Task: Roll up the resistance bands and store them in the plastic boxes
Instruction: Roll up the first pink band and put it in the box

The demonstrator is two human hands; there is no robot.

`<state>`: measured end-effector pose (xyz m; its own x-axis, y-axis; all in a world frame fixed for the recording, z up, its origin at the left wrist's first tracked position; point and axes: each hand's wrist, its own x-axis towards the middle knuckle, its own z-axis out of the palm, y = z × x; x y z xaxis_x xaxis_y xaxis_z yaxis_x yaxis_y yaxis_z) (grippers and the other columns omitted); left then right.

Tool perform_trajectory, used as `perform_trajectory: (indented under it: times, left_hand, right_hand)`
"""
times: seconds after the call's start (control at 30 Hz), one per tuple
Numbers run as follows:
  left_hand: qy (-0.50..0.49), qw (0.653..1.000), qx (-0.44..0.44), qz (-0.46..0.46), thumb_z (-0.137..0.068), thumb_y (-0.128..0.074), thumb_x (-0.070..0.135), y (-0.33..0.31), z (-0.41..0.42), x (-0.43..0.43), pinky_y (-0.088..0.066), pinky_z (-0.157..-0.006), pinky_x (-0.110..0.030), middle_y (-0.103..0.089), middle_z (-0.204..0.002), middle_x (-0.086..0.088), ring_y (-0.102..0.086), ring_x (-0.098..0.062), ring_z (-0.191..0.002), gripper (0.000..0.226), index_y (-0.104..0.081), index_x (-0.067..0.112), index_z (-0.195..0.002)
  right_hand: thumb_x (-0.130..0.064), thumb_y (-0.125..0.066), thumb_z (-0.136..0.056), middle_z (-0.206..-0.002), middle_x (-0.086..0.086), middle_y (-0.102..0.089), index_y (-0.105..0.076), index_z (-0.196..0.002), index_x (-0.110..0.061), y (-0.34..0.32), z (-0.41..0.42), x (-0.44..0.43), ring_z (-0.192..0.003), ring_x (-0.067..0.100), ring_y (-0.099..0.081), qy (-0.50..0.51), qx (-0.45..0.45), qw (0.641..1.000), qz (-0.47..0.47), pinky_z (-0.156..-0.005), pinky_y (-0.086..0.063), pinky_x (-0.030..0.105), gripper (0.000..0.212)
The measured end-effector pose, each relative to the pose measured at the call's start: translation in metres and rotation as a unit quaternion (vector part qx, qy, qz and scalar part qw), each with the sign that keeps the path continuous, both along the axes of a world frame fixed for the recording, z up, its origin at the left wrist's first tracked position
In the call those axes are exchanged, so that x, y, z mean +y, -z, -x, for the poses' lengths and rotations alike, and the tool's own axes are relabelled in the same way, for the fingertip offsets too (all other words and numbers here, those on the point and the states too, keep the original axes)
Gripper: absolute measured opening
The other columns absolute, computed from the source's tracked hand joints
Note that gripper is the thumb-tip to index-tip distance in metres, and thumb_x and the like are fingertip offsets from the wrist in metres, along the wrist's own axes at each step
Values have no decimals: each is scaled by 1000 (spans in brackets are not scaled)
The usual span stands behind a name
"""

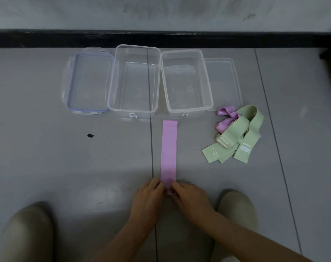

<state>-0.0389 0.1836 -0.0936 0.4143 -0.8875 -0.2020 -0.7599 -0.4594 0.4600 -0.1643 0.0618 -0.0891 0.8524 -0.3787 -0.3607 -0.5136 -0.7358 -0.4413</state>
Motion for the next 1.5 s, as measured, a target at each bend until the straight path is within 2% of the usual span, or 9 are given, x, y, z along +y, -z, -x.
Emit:
perform_trajectory:
  times: [0.23,0.33,0.47,0.8,0.97,1.13,1.3,1.4,1.5]
  left_hand:
    - [67,996,-56,35,-82,-65,36,1,-3,2,-42,-51,-30,-56,-86,5,-58,-18,-70,13,-59,25,-85]
    - [95,992,-69,48,-86,-58,39,-3,-9,-1,-42,-54,-28,-58,-87,6,-58,-16,-71,12,-61,27,-87]
    - [61,995,-52,51,-88,-53,43,-8,-9,-4,-39,-52,-27,-57,-81,7,-56,-15,-69,17,-56,28,-79]
    - [51,999,-20,-1,-74,-78,35,-8,-11,-8,-40,-48,-28,-56,-79,6,-58,-18,-66,23,-56,29,-78]
    - [32,999,-21,28,-82,-56,40,-10,-10,-9,-41,-48,-29,-57,-84,6,-58,-18,-70,11,-55,29,-83]
    - [28,1000,-11,10,-77,-74,33,-5,-9,-8,-43,-52,-30,-59,-87,7,-59,-19,-74,14,-61,29,-83]
    - [34,999,-6,16,-78,-67,34,-4,-11,-9,-43,-51,-28,-60,-84,6,-58,-19,-71,8,-63,29,-83]
    - [35,999,-7,27,-74,-73,29,-2,-12,-11,-44,-51,-27,-60,-80,5,-59,-20,-68,12,-63,27,-80]
    - [32,999,-17,31,-79,-55,36,-6,-14,-13,-41,-49,-27,-58,-76,5,-57,-19,-65,11,-60,27,-75]
  right_hand:
    - [-58,-24,-92,-102,-2,-66,-57,-103,-26,-4,-5,-2,-88,19,-61,26,17,999,-43,-75,-52,36,47]
    - [-56,-35,-97,-102,-4,-65,-56,-103,-27,-3,-6,-4,-88,17,-60,40,28,997,-52,-77,-51,34,36]
    - [-55,-42,-98,-101,-5,-64,-53,-103,-29,0,-5,-4,-89,18,-60,62,34,996,-53,-76,-51,37,28]
    - [-49,-45,-98,-101,-6,-64,-50,-103,-33,-3,-6,-3,-87,16,-60,69,29,995,-64,-74,-52,37,18]
    - [-51,-44,-98,-99,-6,-65,-51,-102,-33,-4,-6,-4,-87,16,-59,70,35,995,-63,-73,-50,35,20]
    - [-48,-44,-100,-103,-7,-65,-53,-106,-31,-7,-8,-6,-89,15,-60,71,32,994,-73,-72,-45,28,19]
    - [-44,-46,-100,-102,-5,-66,-56,-106,-27,-9,-7,-5,-87,13,-60,65,15,995,-79,-72,-45,24,20]
    - [-45,-44,-99,-100,-6,-67,-59,-105,-28,-9,-7,-7,-86,13,-60,62,11,995,-80,-74,-49,28,24]
    - [-49,-41,-94,-100,-7,-66,-58,-103,-29,-6,-4,-7,-86,12,-60,48,5,996,-69,-74,-52,31,28]
